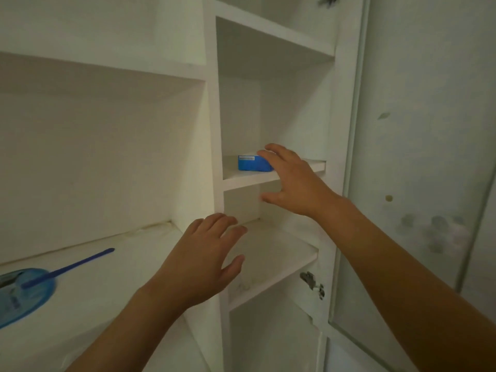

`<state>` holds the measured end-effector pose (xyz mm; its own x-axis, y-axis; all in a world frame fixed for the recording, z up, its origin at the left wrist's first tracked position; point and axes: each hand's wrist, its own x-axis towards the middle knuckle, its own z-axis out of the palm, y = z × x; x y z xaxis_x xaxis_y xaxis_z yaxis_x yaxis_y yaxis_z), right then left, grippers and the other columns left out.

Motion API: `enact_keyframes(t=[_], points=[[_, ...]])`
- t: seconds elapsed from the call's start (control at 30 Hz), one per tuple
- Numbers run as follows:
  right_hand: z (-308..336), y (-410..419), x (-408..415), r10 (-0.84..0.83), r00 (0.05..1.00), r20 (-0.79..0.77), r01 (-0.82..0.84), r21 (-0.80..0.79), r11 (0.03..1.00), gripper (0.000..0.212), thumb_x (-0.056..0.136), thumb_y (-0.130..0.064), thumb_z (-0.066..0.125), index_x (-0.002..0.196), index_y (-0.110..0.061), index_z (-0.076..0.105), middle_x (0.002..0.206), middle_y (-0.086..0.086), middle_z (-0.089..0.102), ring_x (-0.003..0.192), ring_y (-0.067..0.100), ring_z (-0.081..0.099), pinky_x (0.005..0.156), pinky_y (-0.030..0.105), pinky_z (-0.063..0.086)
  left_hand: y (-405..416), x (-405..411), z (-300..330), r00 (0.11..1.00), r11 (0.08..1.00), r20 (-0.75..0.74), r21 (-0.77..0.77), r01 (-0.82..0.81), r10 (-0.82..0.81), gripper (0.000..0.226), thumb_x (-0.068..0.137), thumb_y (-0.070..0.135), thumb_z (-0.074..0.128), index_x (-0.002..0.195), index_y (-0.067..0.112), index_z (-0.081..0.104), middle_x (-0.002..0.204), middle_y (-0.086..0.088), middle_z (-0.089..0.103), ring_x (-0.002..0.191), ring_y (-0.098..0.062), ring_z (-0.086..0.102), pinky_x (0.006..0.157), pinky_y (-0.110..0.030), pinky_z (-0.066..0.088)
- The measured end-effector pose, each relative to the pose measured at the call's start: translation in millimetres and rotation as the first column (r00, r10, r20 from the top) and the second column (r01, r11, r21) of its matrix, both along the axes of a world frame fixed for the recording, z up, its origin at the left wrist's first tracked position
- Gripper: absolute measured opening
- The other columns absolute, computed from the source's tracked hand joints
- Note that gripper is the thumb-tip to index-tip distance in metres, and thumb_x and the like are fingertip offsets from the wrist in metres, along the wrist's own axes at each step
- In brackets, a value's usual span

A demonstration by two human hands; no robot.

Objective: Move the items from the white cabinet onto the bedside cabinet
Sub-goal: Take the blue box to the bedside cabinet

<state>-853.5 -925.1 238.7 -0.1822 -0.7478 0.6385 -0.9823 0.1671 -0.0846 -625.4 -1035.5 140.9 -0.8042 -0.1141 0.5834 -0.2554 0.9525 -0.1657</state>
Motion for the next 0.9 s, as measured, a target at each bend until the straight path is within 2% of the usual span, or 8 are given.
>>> enact_keyframes(t=[0.13,0.27,0.4,0.57,0.63,0.73,0.8,0.9], points=[[10,-19,-18,-0.010,1.000,-0.029,0.012,0.073,0.997,0.111,0.073,-0.048,0.088,0.161,-0.032,0.023,0.168,-0.004,0.023,0.153,0.019,0.023,0.122,0.045,0.029,-7,-3,22,0.999,0.994,-0.038,-0.107,0.016,-0.020,0.050,0.098,0.048,0.050,0.142,0.025,0.055,0.142,-0.001,0.057,0.138,-0.025,0.046,0.112,-0.049,0.042],[8,-31,-31,0.016,1.000,-0.023,-0.013,0.110,0.994,0.112,0.072,-0.042,0.089,0.161,-0.035,0.022,0.161,-0.005,0.034,0.147,0.020,0.031,0.119,0.042,0.034,-14,-11,43,0.999,0.976,-0.039,-0.214,-0.042,0.034,0.053,0.097,0.048,0.044,0.144,0.025,0.053,0.150,-0.006,0.050,0.146,-0.031,0.039,0.116,-0.058,0.037],[5,-38,-42,0.074,0.997,-0.023,-0.073,0.052,0.996,0.103,0.074,-0.035,0.086,0.159,-0.028,0.029,0.142,-0.008,0.042,0.132,0.017,0.041,0.111,0.039,0.042,-29,-19,54,0.994,0.945,-0.018,-0.307,-0.108,0.108,0.058,0.098,0.049,0.036,0.149,0.024,0.046,0.158,-0.008,0.043,0.150,-0.032,0.032,0.118,-0.062,0.033],[3,-37,-62,0.170,0.985,-0.012,-0.170,-0.047,0.984,0.074,0.083,-0.020,0.082,0.149,-0.023,0.047,0.133,-0.009,0.050,0.121,0.010,0.047,0.107,0.031,0.043,-42,-29,60,0.992,0.926,-0.054,-0.357,-0.126,0.115,0.059,0.098,0.048,0.034,0.148,0.020,0.049,0.152,-0.007,0.052,0.145,-0.030,0.043,0.116,-0.063,0.036],[5,-34,-72,0.189,0.982,-0.010,-0.189,-0.094,0.977,0.059,0.088,-0.013,0.078,0.141,-0.023,0.055,0.129,-0.008,0.056,0.119,0.009,0.051,0.106,0.027,0.042,-46,-32,59,0.991,0.922,-0.089,-0.368,-0.121,0.095,0.058,0.098,0.046,0.042,0.148,0.018,0.051,0.150,-0.006,0.054,0.144,-0.029,0.043,0.116,-0.062,0.035],[9,-29,-84,0.188,0.982,-0.033,-0.190,-0.157,0.969,0.039,0.094,-0.013,0.072,0.131,-0.020,0.061,0.125,-0.007,0.061,0.113,0.008,0.056,0.099,0.029,0.049,-51,-36,59,0.989,0.921,-0.143,-0.377,-0.097,0.046,0.057,0.095,0.042,0.056,0.145,0.016,0.055,0.148,-0.005,0.054,0.142,-0.029,0.043,0.115,-0.060,0.035],[8,-27,-89,0.200,0.979,-0.029,-0.202,-0.155,0.967,0.037,0.096,-0.017,0.071,0.131,-0.021,0.060,0.128,-0.007,0.060,0.113,0.007,0.056,0.097,0.030,0.051,-53,-39,57,0.987,0.922,-0.158,-0.378,-0.087,0.028,0.057,0.093,0.041,0.060,0.144,0.015,0.056,0.147,-0.004,0.054,0.141,-0.030,0.044,0.114,-0.059,0.035],[3,-28,-88,0.227,0.973,-0.036,-0.230,-0.120,0.966,0.046,0.095,-0.026,0.071,0.138,-0.025,0.054,0.136,-0.010,0.055,0.122,0.007,0.053,0.103,0.031,0.049,-56,-43,52,0.985,0.925,-0.167,-0.370,-0.090,0.029,0.059,0.092,0.041,0.062,0.144,0.015,0.056,0.148,-0.005,0.054,0.141,-0.031,0.044,0.113,-0.058,0.037]])
